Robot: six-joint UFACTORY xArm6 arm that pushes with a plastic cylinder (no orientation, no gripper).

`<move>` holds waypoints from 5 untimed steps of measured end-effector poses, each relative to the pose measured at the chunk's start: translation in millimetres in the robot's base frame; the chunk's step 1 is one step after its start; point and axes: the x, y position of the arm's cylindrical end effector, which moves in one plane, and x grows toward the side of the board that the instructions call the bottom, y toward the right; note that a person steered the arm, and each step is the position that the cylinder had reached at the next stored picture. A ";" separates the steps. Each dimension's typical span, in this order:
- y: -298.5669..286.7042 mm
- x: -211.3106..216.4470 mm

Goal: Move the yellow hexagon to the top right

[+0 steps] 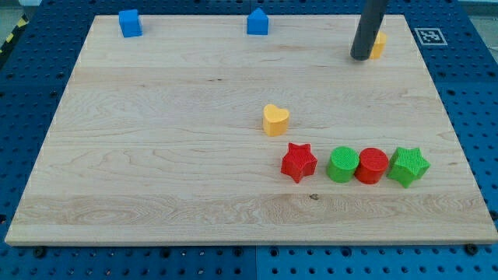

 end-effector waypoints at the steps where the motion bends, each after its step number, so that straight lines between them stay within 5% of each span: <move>1: 18.0 27.0; 5: 28.2 -26.1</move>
